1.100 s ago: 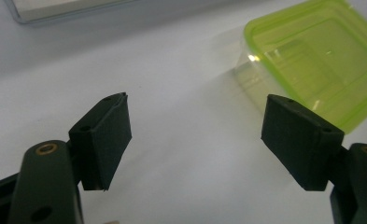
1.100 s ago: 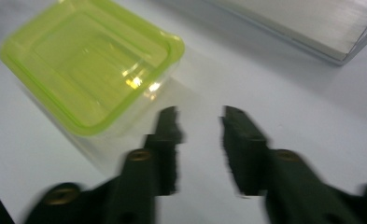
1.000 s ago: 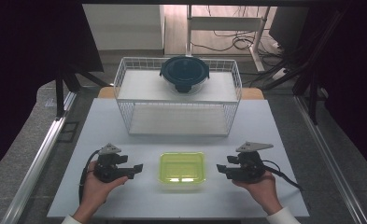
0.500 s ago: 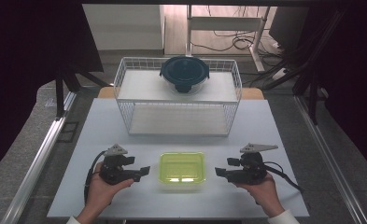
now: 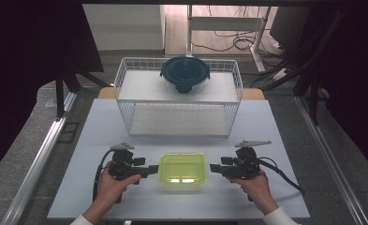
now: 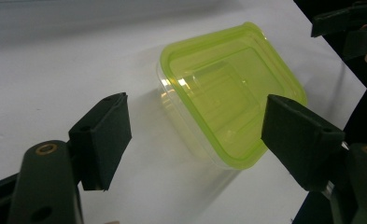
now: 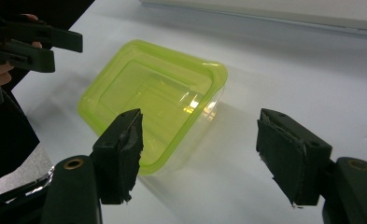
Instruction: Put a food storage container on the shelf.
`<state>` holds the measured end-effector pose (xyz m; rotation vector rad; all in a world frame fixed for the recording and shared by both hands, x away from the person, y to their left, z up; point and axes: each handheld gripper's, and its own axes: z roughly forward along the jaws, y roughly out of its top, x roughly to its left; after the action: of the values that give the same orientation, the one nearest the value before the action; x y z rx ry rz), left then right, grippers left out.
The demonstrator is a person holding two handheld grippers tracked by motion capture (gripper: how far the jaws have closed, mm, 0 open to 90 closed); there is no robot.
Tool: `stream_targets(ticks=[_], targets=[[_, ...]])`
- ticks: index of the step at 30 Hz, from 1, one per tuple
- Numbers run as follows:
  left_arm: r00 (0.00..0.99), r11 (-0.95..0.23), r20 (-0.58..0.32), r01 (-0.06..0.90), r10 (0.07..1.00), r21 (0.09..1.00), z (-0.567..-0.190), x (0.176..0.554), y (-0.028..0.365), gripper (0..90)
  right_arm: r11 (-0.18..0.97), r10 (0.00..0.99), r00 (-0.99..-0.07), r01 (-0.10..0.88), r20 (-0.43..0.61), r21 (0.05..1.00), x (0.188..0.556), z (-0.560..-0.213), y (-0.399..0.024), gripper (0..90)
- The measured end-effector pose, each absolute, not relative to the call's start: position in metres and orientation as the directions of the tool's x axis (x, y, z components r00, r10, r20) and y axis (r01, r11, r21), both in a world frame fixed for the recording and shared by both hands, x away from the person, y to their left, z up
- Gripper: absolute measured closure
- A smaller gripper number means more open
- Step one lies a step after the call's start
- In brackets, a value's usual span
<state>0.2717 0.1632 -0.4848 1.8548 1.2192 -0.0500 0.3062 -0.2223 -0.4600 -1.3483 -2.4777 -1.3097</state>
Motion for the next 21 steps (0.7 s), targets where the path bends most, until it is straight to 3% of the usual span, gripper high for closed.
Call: stream_targets(ticks=[21], targets=[[0.369,0.021,-0.694,0.875,0.619,0.483,-0.513,0.292,0.16,31.0,0.273,0.674,-0.59,0.757,0.444,0.593,0.319,-0.488,-0.201,40.6]])
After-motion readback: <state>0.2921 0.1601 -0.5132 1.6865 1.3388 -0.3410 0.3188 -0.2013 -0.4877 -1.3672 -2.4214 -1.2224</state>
